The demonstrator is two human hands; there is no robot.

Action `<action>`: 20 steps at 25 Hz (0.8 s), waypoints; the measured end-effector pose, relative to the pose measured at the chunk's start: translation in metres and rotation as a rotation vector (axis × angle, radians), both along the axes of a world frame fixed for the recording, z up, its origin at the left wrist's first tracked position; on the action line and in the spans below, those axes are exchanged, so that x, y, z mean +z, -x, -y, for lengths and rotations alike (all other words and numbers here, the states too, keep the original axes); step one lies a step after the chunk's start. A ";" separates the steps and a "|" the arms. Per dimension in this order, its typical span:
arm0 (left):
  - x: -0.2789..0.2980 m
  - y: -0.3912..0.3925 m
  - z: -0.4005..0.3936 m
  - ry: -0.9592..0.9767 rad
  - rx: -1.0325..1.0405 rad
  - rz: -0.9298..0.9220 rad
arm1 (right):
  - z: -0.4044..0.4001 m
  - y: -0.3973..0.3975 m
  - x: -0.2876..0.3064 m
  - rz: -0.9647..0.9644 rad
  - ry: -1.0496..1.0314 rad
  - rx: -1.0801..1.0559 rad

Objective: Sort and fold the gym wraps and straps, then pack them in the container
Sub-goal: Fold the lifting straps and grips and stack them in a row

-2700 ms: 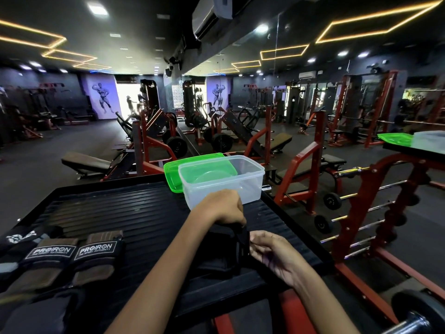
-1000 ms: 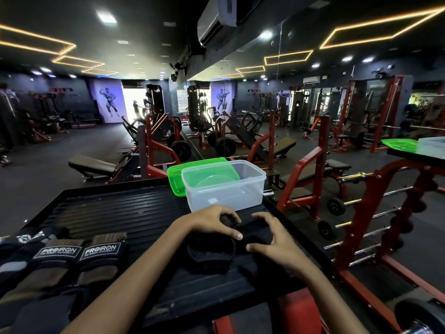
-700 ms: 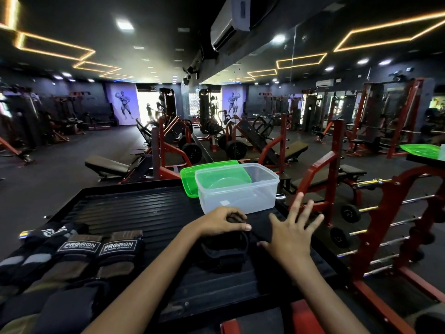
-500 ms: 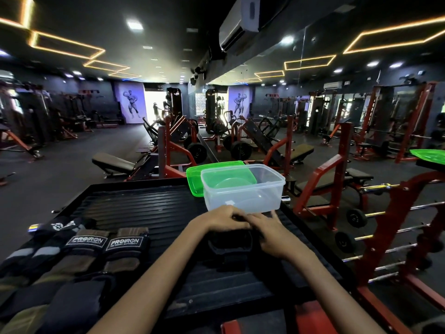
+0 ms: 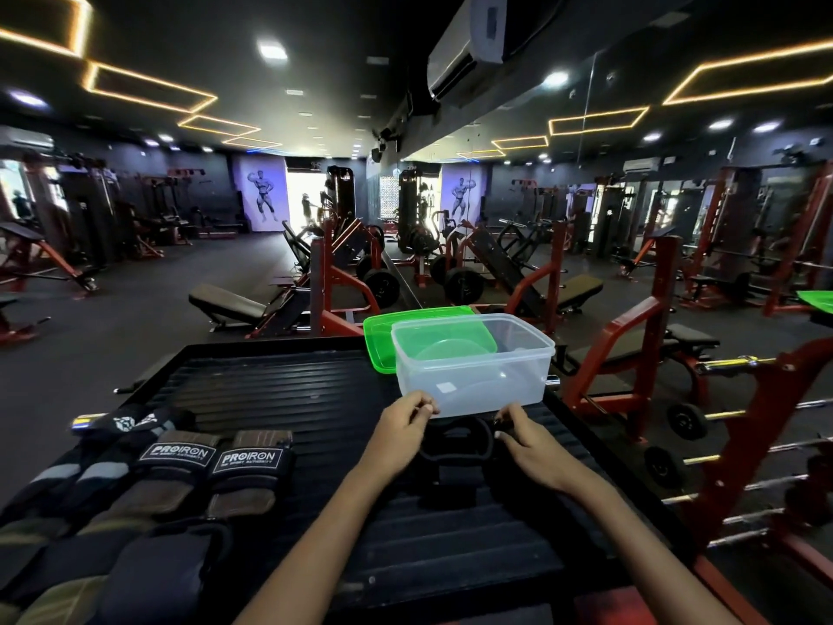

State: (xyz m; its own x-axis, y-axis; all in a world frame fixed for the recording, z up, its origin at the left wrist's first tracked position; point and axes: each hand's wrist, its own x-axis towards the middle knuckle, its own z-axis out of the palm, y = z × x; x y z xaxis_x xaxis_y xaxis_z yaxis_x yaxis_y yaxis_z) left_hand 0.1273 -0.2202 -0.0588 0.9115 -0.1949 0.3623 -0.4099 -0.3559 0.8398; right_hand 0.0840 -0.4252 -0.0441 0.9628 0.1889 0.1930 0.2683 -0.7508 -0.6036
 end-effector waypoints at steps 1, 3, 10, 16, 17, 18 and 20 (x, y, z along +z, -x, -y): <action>0.000 0.003 0.000 -0.050 0.014 0.088 | -0.001 0.001 -0.001 0.010 0.003 -0.001; 0.002 0.008 0.000 -0.166 0.026 0.230 | -0.004 0.005 -0.004 0.014 0.015 0.006; 0.012 0.025 0.003 -0.470 0.085 0.945 | -0.002 0.022 -0.012 -0.013 0.039 -0.040; 0.010 0.046 0.008 -0.770 -0.111 0.571 | -0.002 0.029 -0.017 -0.042 0.054 -0.102; 0.011 0.044 0.007 -0.757 -0.125 0.502 | -0.002 0.031 -0.014 -0.055 0.057 -0.094; 0.014 0.042 0.007 -0.736 -0.139 0.446 | -0.002 0.031 -0.013 -0.068 0.070 -0.082; 0.021 0.036 0.010 -0.846 -0.133 0.413 | -0.003 0.030 -0.010 -0.083 0.099 -0.068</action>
State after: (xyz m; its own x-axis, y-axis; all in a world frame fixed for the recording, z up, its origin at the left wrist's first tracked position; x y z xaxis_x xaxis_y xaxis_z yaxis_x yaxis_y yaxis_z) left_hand 0.0913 -0.2304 -0.0377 0.6948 -0.6327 0.3421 -0.6973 -0.7090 0.1048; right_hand 0.0537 -0.4218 -0.0537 0.9859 0.1367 0.0961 0.1671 -0.8223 -0.5439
